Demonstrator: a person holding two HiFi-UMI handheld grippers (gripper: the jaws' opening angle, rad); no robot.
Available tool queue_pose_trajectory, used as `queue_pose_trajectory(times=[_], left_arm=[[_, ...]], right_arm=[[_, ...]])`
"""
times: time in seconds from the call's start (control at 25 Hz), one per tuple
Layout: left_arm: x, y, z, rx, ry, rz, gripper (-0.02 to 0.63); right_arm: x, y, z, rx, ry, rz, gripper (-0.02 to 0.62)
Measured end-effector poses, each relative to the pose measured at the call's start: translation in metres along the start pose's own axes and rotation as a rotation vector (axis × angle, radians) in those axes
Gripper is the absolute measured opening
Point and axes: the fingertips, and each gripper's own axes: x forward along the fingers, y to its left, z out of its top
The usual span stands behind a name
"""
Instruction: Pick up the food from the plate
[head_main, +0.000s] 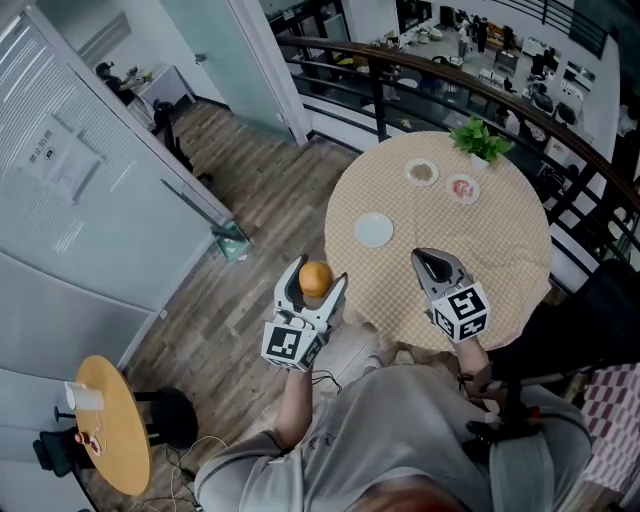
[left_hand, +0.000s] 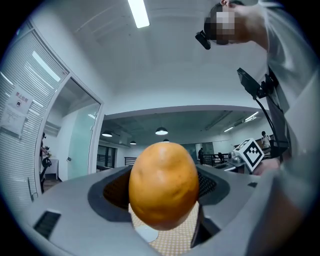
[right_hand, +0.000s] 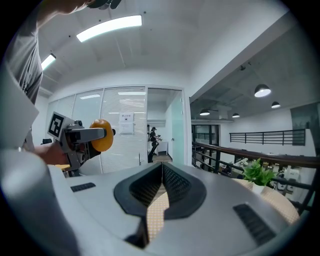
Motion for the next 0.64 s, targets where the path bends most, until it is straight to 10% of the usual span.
queue_pose_trajectory(times=[0.64], left_arm=[[0.011, -0.017, -0.016, -0.013, 0.017, -0.02, 0.351]], right_arm=[[-0.005, 0.006, 0.006, 0.002, -0.023, 0.008, 0.015]])
